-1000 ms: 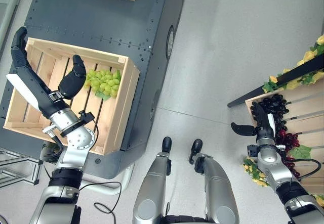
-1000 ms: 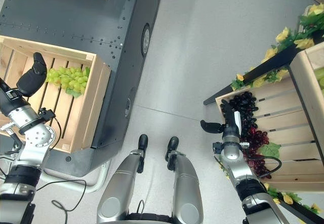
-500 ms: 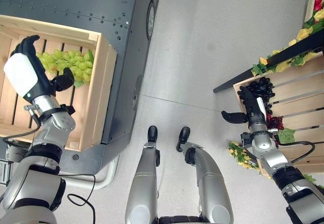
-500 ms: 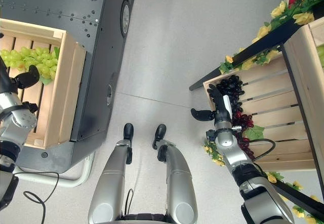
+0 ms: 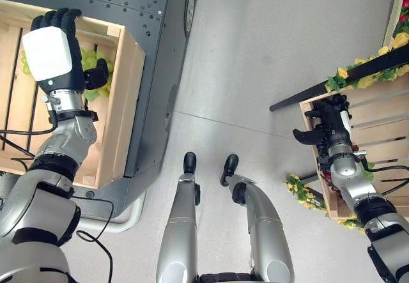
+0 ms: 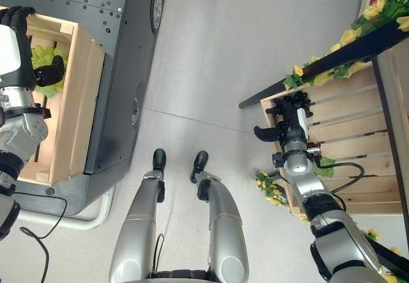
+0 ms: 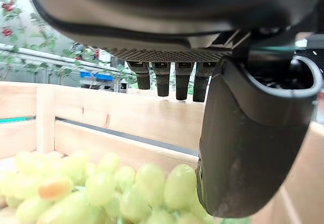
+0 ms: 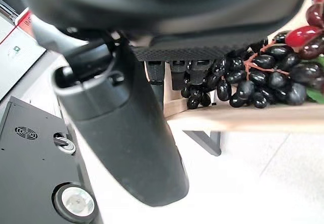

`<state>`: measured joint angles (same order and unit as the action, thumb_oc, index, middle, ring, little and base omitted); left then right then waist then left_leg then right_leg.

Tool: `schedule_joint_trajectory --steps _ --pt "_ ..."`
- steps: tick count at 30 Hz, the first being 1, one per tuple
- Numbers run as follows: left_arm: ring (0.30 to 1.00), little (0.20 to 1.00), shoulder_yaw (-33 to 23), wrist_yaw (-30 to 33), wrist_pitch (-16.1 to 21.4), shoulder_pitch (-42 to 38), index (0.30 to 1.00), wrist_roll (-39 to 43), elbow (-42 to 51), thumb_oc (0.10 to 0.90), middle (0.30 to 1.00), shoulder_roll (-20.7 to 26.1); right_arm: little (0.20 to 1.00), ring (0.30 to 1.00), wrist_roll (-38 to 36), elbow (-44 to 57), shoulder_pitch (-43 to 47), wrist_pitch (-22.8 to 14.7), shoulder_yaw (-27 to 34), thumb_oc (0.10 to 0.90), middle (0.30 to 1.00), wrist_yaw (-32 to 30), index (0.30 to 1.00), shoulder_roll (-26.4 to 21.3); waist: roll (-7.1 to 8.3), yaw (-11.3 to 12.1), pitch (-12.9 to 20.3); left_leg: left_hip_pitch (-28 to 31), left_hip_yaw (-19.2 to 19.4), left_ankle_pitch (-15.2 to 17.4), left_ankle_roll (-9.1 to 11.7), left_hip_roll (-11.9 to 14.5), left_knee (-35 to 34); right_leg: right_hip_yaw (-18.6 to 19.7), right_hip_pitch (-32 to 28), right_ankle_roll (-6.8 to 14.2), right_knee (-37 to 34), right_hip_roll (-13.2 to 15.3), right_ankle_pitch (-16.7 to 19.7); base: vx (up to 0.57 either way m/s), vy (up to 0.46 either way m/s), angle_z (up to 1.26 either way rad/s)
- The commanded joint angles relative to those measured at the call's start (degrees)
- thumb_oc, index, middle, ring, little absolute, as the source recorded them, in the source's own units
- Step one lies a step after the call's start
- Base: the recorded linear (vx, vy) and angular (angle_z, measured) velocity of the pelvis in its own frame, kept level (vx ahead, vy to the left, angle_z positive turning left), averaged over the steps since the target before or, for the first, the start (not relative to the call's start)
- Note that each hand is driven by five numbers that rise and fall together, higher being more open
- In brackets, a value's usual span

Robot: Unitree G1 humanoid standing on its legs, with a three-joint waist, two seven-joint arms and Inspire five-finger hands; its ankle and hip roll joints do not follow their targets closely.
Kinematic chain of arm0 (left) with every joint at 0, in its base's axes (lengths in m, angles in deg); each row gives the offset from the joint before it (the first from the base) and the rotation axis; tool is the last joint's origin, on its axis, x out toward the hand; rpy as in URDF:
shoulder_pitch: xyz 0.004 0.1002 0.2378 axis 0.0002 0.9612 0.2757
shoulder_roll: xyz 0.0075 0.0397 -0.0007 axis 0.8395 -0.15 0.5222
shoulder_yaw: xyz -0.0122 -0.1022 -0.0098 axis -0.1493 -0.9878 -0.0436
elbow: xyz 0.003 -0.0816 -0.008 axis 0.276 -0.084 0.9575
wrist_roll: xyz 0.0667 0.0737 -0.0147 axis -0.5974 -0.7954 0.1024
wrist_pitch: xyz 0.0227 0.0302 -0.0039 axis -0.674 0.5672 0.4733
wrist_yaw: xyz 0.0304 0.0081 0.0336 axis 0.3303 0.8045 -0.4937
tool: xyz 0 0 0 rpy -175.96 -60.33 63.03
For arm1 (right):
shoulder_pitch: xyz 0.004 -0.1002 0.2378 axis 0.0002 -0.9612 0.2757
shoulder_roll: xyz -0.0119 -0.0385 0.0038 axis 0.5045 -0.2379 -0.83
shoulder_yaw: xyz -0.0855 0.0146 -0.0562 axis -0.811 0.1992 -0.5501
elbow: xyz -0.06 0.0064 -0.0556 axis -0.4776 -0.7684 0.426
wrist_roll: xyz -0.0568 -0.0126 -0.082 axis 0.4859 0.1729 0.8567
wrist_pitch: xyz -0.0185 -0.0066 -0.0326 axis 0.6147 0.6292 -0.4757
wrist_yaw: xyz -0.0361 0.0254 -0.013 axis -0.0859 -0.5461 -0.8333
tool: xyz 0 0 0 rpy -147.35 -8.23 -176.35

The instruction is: Pick up the fruits from the basket on one side to the basket on the other side

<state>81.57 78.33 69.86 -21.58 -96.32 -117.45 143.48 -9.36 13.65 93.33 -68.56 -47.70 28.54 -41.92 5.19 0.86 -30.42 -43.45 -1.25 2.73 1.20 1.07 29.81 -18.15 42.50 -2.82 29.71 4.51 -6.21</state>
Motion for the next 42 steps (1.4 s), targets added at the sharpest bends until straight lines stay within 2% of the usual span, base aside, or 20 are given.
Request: schedule_joint_trajectory --steps 1,7,10,16,19,22,26,27,29,35,42 --pt "0.9 0.9 -0.1 -1.03 -3.64 -2.64 0.9 -1.78 -0.99 0.8 0.9 5.47 0.9 0.9 0.09 3.13 4.45 -1.42 -8.03 0.8 0.9 9.56 0.9 6.0 -0.36 4.07 0.63 0.74 4.19 1.82 -3.51 -2.17 0.01 0.75 -3.51 -0.62 3.77 -0.74 -2.63 0.0 0.0 0.0" --pt "0.9 0.9 0.07 -1.08 -5.05 -2.14 0.9 -0.8 -2.35 0.8 0.9 6.84 0.9 0.9 -0.4 1.56 4.63 -2.53 -8.07 0.8 0.9 9.97 0.9 6.25 -0.56 4.75 0.63 0.44 3.54 2.28 -3.7 -2.58 0.33 0.51 -3.4 -0.56 3.96 -0.46 -2.79 0.0 0.0 0.0" --pt "0.9 0.9 -0.54 -2.12 -5.01 -1.09 0.9 -1.37 -2.36 0.8 0.9 7.41 0.9 0.9 -0.38 1.71 4.74 -2.19 -7.96 0.8 0.9 9.7 0.9 6.57 -0.74 5.17 0.63 0.59 3.22 2.29 -3.76 -2.89 -0.06 0.38 -3.57 -0.49 3.65 -0.4 -2.78 0.0 0.0 0.0" --pt "0.9 0.9 -3.22 0.45 -3.48 1.6 0.9 0.79 -1.76 0.8 0.9 8.78 0.9 0.9 -0.06 2.83 3.66 -2.38 -7.43 0.8 0.9 8.88 0.9 7.03 -0.92 5.77 0.63 0.91 2.76 2.41 -3.88 -3.31 -0.48 0.02 -4.04 -0.38 3.07 -0.29 -2.65 0.01 -0.019 0.0" --pt "0.9 0.9 -6.85 6.53 -0.37 4.08 0.9 2.03 -1.05 0.8 0.9 8.81 0.9 0.9 0.09 2.84 2.73 -2.61 -7.1 0.8 0.9 8.36 0.9 7.67 -0.92 6.2 0.63 1.29 2.42 2.54 -3.88 -3.54 -0.65 -0.11 -4.55 -0.42 2.75 -0.28 -2.73 0.02 -0.051 0.01" --pt "0.9 0.9 -12.5 15.25 4.81 7.49 0.9 0.42 1.01 0.8 0.9 8.5 0.9 0.9 -0.08 3.43 0.88 -2.75 -6.42 0.8 0.9 7.72 0.9 8.76 -0.61 6.9 0.63 2.14 2.0 2.73 -3.97 -3.84 -1.05 -0.56 -5.64 -0.48 2.22 -0.29 -2.84 0.03 -0.08 0.02" --pt "0.9 0.9 -17.44 21.79 9.11 11.07 0.9 -1.4 2.88 0.8 0.9 7.04 0.9 0.9 -0.24 3.98 -0.55 -2.26 -6.29 0.8 0.9 6.47 0.9 10.32 -0.23 7.58 0.63 2.88 1.49 3.06 -3.96 -3.92 -1.13 -0.95 -6.55 -0.61 2.4 -0.17 -3.23 0.03 -0.07 0.11" --pt "0.9 0.9 -17.57 21.79 9.11 11.21 0.9 -1.42 2.93 0.8 0.9 7.04 0.9 0.9 -0.24 3.99 -0.54 -2.25 -6.34 0.8 0.9 6.47 0.9 10.31 -0.24 7.53 0.63 2.91 1.49 3.06 -3.96 -3.92 -1.14 -0.95 -6.58 -0.61 2.4 -0.17 -3.23 0.03 -0.065 0.1" --pt "0.9 0.9 -19.74 23.25 11.81 13.07 0.9 -2.53 3.47 0.8 0.9 5.91 0.9 0.9 -0.15 3.61 -0.97 -2.54 -6.44 0.8 0.9 6.15 0.9 11.44 0.18 7.88 0.63 3.19 1.19 3.27 -3.98 -3.9 -1.04 -1.15 -7.06 -0.7 2.42 -0.29 -3.35 0.02 -0.065 0.11" --pt "0.9 0.9 -20.67 22.91 13.58 16.69 0.9 -7.13 6.1 0.8 0.9 5.21 0.9 0.9 -0.34 3.54 -1.71 -2.89 -6.07 0.8 0.9 6.16 0.9 11.43 0.42 8.34 0.63 3.84 0.91 3.13 -4.0 -3.91 -1.68 -1.36 -7.9 -0.67 1.56 -0.52 -3.09 0.01 -0.032 0.02" --pt "0.9 0.9 -18.42 17.85 14.46 19.39 0.9 -10.9 7.19 0.8 0.9 6.11 0.9 0.9 -0.56 2.53 -1.87 -3.11 -5.0 0.8 0.9 7.28 0.9 10.25 -0.33 8.55 0.63 3.79 0.93 3.06 -4.12 -3.99 -1.57 -1.32 -7.88 -0.64 1.62 -0.4 -2.91 0.0 0.0 0.0"
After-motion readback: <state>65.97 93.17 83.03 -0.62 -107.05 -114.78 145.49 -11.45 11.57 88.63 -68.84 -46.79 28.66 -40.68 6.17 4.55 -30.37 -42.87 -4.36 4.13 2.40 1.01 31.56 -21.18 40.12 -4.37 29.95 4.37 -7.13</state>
